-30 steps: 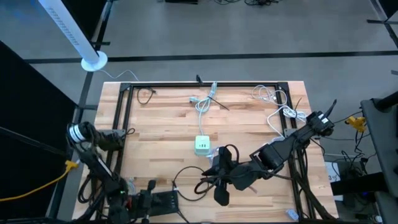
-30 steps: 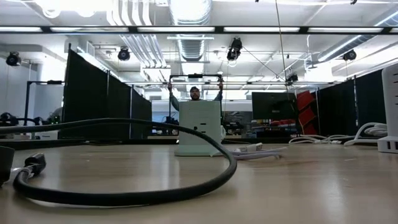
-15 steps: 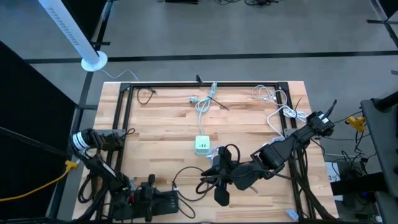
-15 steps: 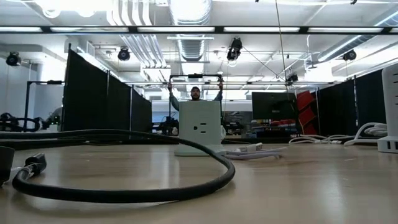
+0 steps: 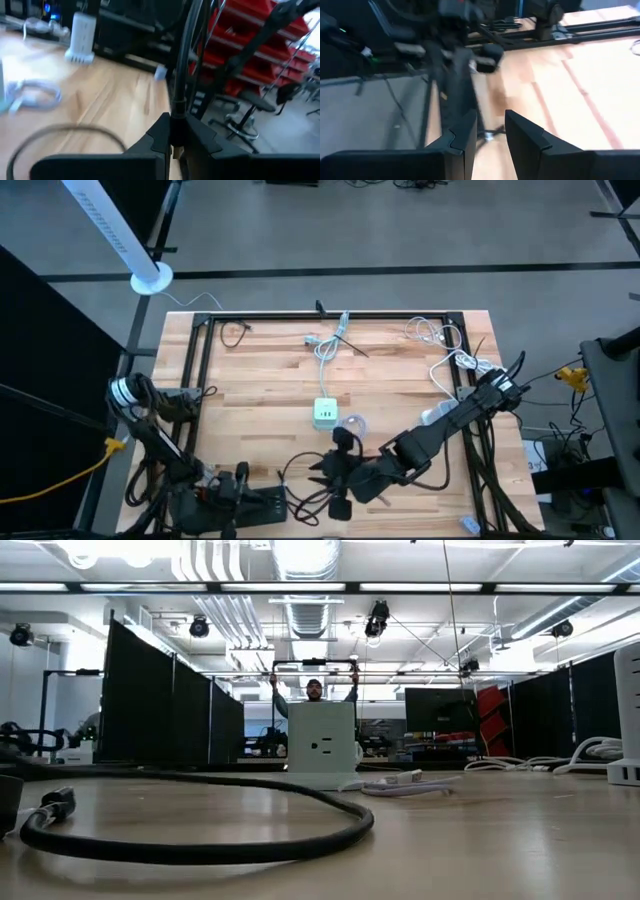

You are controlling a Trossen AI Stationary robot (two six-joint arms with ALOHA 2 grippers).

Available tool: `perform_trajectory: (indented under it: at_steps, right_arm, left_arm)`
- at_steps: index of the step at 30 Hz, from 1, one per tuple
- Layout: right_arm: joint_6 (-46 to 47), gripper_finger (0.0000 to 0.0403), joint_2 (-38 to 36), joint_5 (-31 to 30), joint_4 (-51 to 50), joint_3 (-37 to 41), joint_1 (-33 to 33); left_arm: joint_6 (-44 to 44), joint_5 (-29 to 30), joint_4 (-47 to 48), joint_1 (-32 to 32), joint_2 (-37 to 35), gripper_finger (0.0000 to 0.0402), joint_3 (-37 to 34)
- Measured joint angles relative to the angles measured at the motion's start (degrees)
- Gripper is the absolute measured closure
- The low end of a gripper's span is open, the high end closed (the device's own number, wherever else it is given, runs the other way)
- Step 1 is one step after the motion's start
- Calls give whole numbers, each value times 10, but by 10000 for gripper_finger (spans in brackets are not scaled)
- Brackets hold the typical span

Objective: Insert USB
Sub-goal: Insert the bottom black charger cable into the black outlet extension

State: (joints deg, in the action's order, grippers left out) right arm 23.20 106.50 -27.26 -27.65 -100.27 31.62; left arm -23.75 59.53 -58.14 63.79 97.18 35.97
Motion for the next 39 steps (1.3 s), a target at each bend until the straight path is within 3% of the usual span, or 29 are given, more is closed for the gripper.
perform_trajectory:
  at_steps: [5, 13, 19, 27, 35, 39]
  right_arm:
    - [-25, 318, 1, -37, -25, 0, -6]
    - [-72, 315, 48, 9, 220, -8, -26]
    - [-39, 272, 70, 17, 242, -7, -39]
    - [-29, 227, 82, 55, 262, -7, -52]
    - [-13, 241, 80, 83, 265, -8, -66]
    - [-6, 251, 80, 93, 265, -8, -66]
  left_arm:
    - [78, -4, -1, 2, -68, 378, 0]
    - [118, 6, 38, -8, -123, 378, 0]
    - [114, 39, 42, -19, -130, 378, 0]
    - [80, 48, 76, -54, -129, 378, 15]
    - [-11, 12, 277, -87, -129, 378, 73]
    - [-35, 11, 292, -94, -129, 378, 75]
